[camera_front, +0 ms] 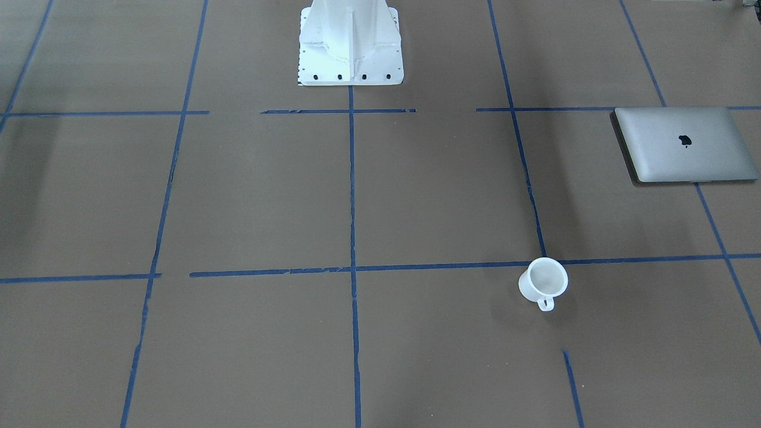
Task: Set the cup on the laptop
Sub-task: 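Reach the left gripper forward toward the white mug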
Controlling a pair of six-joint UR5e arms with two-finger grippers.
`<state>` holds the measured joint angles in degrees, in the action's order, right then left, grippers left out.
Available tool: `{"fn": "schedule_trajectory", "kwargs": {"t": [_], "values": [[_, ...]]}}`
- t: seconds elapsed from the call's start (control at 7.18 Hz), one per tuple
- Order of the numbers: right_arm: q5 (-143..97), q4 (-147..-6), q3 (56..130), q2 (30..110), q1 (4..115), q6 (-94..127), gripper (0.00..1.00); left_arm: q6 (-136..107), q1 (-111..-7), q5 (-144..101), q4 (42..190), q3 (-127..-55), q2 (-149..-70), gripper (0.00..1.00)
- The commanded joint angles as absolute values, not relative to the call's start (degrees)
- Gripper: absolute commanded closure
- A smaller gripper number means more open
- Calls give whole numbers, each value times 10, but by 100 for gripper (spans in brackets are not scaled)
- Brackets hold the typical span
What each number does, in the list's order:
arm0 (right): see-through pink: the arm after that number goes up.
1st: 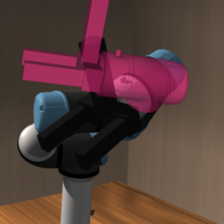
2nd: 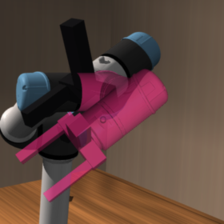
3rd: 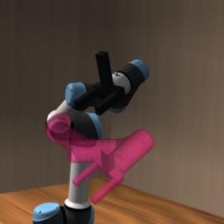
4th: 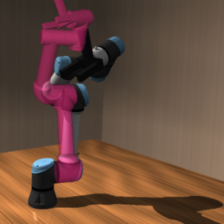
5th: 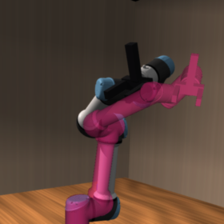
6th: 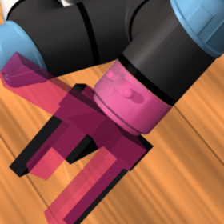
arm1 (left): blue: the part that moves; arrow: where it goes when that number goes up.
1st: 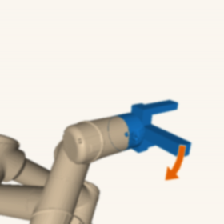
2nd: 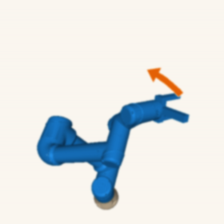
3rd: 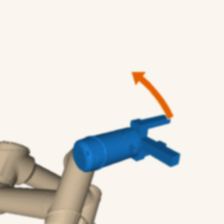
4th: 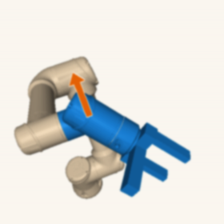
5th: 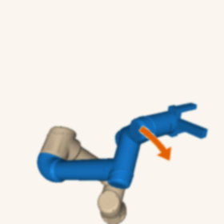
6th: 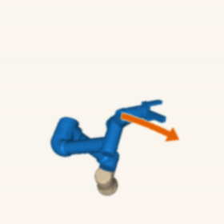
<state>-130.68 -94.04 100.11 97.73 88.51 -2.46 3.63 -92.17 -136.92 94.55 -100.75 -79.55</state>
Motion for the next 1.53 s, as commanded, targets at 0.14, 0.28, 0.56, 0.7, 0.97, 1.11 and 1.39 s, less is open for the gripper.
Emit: {"fn": "schedule_trajectory", "kwargs": {"t": [0.14, 0.28, 0.56, 0.7, 0.97, 1.11, 1.39], "values": [[-1306, -940, 1001, 977, 885, -25, 0, -26, -892, -1367, 988, -1000, -876, 0], [-1306, -940, 1001, 977, 885, -25, 0, -53, -848, -1360, 947, -997, -922, 0], [-1306, -940, 1001, 977, 885, -25, 0, -138, -787, -1329, 900, -986, -1015, 0], [-1307, -940, 1001, 977, 885, -25, 0, -188, -754, -1329, 901, -951, -1071, 0], [-1306, -940, 1001, 977, 885, -25, 0, -318, -677, -1329, 925, -847, -1186, 0], [-1306, -940, 1001, 977, 885, -25, 0, -367, -662, -1329, 967, -799, -1214, 0], [-1306, -940, 1001, 977, 885, -25, 0, -443, -622, -1295, 1061, -704, -1262, 0]]}}
